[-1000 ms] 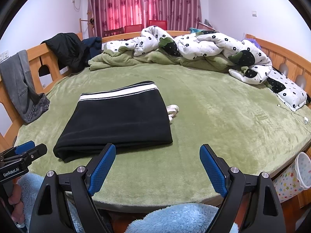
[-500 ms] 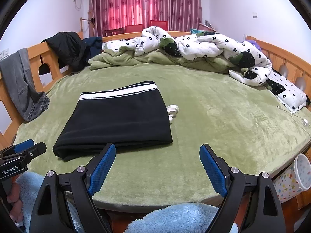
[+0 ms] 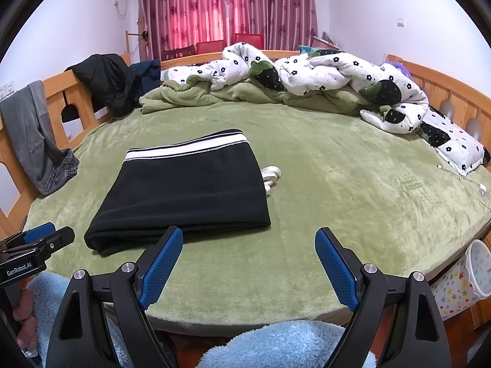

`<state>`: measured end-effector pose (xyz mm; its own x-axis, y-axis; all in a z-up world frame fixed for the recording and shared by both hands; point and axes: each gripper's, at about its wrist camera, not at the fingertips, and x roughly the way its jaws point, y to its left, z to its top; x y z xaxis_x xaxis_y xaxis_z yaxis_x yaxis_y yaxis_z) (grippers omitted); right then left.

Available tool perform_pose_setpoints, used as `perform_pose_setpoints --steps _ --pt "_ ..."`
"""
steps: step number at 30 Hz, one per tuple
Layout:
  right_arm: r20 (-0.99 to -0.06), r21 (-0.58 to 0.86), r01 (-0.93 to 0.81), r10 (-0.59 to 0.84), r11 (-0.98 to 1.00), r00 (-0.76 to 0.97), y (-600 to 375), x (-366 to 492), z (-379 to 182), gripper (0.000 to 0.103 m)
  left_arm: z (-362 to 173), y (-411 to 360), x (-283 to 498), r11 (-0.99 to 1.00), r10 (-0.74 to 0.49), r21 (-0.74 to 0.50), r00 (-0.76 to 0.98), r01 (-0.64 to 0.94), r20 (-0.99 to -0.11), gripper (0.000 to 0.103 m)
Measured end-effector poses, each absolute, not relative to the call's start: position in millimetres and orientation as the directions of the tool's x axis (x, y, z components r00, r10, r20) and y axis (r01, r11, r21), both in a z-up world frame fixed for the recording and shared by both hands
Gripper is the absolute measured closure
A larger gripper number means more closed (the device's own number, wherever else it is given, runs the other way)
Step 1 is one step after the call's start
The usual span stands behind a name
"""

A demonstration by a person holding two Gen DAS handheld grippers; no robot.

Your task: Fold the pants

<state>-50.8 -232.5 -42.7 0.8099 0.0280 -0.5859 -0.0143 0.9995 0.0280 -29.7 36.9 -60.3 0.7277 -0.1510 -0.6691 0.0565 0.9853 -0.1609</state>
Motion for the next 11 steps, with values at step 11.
perform_pose_setpoints --steps 11 --pt "-0.594 0.095 0.005 0.053 0.995 0.803 -242 -50 -42 0.016 -65 49 -24 0.984 -0.155 -0.173 0.715 0.048 -0.682 0.027"
